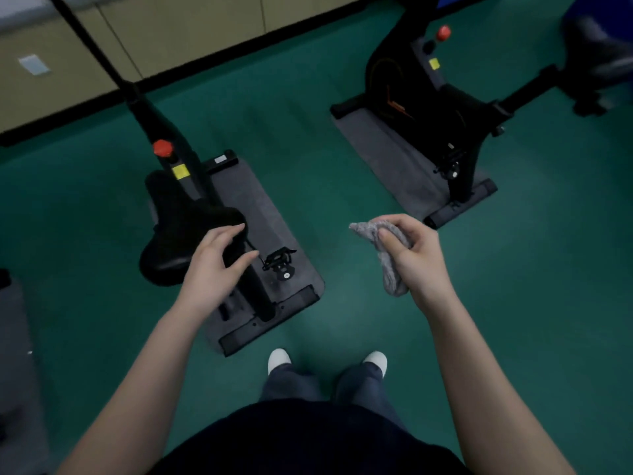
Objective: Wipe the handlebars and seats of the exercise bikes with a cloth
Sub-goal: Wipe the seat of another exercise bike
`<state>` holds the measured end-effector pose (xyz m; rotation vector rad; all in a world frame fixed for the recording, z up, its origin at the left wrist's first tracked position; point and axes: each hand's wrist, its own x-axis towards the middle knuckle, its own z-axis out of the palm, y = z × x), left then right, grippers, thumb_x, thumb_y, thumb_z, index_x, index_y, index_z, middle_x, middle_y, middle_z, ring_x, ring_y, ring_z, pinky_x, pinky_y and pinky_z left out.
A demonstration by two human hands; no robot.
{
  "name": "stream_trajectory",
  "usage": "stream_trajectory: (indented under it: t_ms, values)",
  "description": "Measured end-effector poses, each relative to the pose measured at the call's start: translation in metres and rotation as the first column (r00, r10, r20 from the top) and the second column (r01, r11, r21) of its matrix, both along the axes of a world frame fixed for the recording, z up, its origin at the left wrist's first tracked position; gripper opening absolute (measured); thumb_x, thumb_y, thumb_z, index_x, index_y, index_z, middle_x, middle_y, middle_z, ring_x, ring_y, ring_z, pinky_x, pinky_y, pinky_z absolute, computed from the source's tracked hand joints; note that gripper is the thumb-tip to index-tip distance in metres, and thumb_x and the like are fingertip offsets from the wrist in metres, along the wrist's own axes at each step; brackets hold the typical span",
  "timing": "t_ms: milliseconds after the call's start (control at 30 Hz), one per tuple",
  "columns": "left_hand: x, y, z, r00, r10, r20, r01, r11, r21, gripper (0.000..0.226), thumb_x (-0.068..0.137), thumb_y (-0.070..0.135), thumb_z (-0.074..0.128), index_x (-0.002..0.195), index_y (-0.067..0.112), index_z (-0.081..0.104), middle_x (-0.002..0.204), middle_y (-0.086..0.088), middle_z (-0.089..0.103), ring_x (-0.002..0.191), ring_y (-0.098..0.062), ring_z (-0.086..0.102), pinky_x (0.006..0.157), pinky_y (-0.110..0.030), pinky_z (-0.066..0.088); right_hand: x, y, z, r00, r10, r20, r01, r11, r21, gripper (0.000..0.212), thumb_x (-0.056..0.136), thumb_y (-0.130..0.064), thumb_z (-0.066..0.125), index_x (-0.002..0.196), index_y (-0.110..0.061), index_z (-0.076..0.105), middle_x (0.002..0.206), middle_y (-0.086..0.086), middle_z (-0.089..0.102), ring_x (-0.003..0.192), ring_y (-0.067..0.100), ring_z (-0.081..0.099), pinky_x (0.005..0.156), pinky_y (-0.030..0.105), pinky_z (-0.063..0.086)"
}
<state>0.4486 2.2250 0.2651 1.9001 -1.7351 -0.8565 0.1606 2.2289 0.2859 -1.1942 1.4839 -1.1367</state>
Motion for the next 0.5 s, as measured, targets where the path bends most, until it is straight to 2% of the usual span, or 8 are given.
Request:
stream_trajectory:
  t_ms: [67,233,333,500]
  values:
    - [-0.039,-0.004,0.003,0.999,-0.052,0.013,0.052,0.999,-0.001,0.052,0.088,0.034,0.064,0.136,0.020,0.050,0.134,0.003,0.047,0.124,-0.015,0.046,0.106,-0.035,0.037,-0.036,0.007,0.004,0.999,-0.050,0.015,0.050,0.999,-0.016,0.021,0.090,-0.002,0.059,0.086,-0.020,0.068,0.082,-0.007,0.068,0.069,0.001,0.059,0.062,0.013,0.045]
    - [-0.149,-0.014,0.010,0.986,-0.168,0.022,0.169,0.985,-0.044,0.051,0.088,0.034,0.063,0.135,0.018,0.050,0.134,0.002,0.048,0.126,-0.014,0.044,0.106,-0.025,0.029,-0.143,0.029,0.013,0.978,-0.198,0.062,0.201,0.978,-0.052,0.018,0.090,-0.002,0.059,0.091,-0.017,0.069,0.084,-0.002,0.068,0.073,0.006,0.059,0.065,0.015,0.047]
    - [-0.211,-0.020,0.014,0.973,-0.230,0.023,0.231,0.971,-0.065,0.053,0.089,0.037,0.061,0.137,0.018,0.049,0.138,0.002,0.046,0.130,-0.013,0.040,0.105,-0.022,0.024,-0.204,0.044,0.017,0.950,-0.300,0.084,0.306,0.949,-0.080,0.023,0.090,-0.001,0.059,0.087,-0.022,0.069,0.080,-0.011,0.069,0.073,0.005,0.059,0.066,0.014,0.048]
    - [-0.289,-0.036,0.022,0.948,-0.316,0.032,0.318,0.945,-0.083,0.056,0.089,0.040,0.059,0.139,0.019,0.045,0.141,0.001,0.045,0.133,-0.015,0.038,0.107,-0.028,0.026,-0.282,0.060,0.019,0.876,-0.463,0.133,0.474,0.878,-0.063,0.026,0.090,-0.001,0.059,0.083,-0.024,0.069,0.079,-0.012,0.070,0.070,0.004,0.060,0.064,0.013,0.049]
